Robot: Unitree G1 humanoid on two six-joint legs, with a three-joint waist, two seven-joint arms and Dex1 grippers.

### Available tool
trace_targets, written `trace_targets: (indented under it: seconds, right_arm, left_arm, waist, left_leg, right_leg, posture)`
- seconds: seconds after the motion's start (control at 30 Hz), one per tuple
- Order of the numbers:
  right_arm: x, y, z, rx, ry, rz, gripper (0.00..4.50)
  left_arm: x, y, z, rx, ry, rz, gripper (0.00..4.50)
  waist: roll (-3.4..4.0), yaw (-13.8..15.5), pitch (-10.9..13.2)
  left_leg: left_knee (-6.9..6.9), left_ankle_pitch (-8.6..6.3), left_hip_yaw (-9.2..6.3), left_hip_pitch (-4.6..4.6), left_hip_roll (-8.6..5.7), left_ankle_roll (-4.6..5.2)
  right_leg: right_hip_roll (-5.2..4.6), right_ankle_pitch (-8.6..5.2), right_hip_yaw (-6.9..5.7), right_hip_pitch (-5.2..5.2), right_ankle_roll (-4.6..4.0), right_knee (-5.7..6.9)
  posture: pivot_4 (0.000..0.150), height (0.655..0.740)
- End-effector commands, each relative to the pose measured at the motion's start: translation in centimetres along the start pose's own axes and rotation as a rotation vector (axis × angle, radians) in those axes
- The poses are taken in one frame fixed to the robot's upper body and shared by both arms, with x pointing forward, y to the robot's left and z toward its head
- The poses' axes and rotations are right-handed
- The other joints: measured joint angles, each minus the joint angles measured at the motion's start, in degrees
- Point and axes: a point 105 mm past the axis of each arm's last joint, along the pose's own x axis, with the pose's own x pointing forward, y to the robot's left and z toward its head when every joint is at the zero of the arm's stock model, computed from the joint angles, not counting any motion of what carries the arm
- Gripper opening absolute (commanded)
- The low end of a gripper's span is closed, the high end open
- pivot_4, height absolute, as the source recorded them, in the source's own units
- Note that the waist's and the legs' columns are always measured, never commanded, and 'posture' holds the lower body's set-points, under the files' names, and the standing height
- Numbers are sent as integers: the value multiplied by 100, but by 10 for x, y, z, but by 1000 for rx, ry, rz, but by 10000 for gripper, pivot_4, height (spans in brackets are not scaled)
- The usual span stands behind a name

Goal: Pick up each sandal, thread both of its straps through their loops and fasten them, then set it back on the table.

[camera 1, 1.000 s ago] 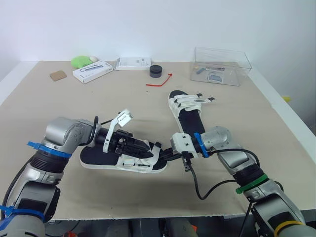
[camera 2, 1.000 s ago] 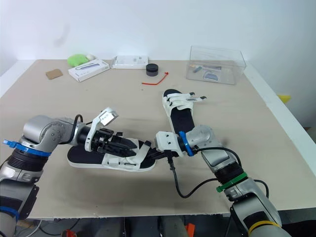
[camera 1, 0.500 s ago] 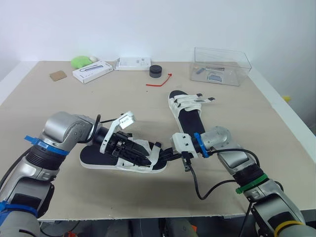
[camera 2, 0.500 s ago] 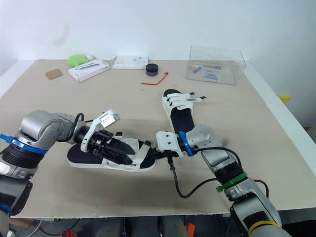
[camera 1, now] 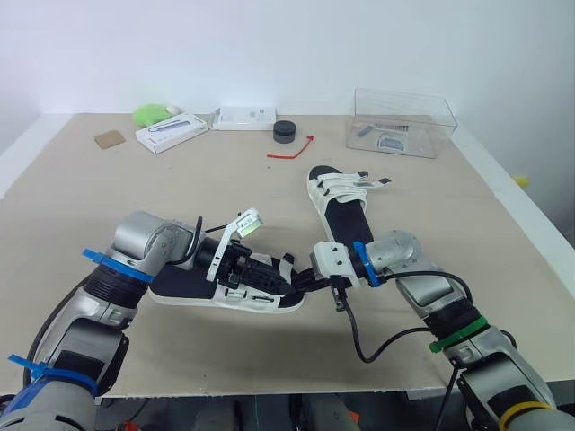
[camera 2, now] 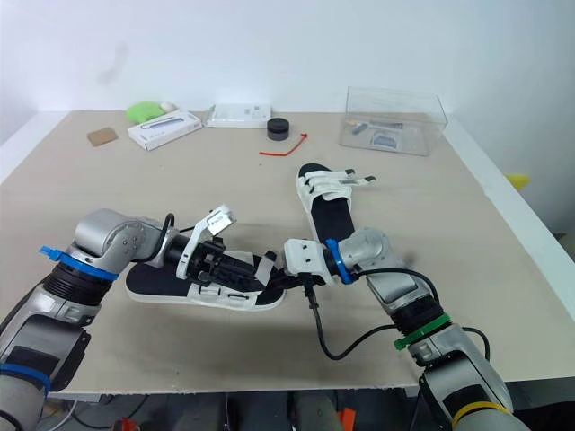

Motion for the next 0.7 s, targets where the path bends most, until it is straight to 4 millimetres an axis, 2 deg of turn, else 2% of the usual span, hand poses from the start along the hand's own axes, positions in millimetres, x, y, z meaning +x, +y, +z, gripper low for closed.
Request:
trace_targets:
  seconds: [0.03,0.17,0.33,0.5,0.53,0.67,0.7]
  right_arm:
    - [-3,9,-26,68,106,17,0]
    - [-3,9,-27,68,107,18,0]
    - [-4,10,-28,65,111,20,0]
    - [-4,10,-28,62,113,22,0]
    - [-4,9,-28,62,113,22,0]
    - [-4,10,-28,58,115,22,0]
    - [-5,10,-28,58,116,22,0]
  left_arm:
    - [-2,12,7,12,-33,76,40225]
    - [-3,13,10,1,-62,72,40225]
    - [-8,26,11,-22,-78,135,40225]
    - [-6,28,11,-19,-74,136,24930]
    - [-5,28,11,-19,-73,134,19189]
    - [-3,27,10,-15,-66,123,1564]
    - [-2,27,10,-14,-65,124,682]
  waist:
    - [1,0,0]
    - [2,1,-1]
    - [3,1,-1]
    - [3,-2,-1]
    - [3,-3,-1]
    - [3,-5,-1]
    - [3,-5,-1]
  left_leg:
    - [0,7,-8,-1,-9,11]
    - [0,27,-27,-5,-30,30]
    - [-1,36,-35,-7,-34,29]
    - [-4,38,-38,-7,-33,29]
    - [-5,38,-39,-8,-33,28]
    - [-14,37,-40,-11,-33,27]
    - [-16,36,-41,-12,-33,27]
  right_leg:
    - [0,0,3,2,0,0]
    - [-1,6,10,12,10,0]
    - [-5,8,9,16,14,0]
    - [-3,8,10,16,13,0]
    - [-3,8,10,15,13,0]
    - [-3,14,10,11,25,-2]
    - [-3,14,10,10,26,-3]
  posture:
    - [1500,7400]
    - [1500,7400]
    - [1500,7400]
    - [1500,7400]
    - [1500,7400]
    - [1500,7400]
    - [1500,7400]
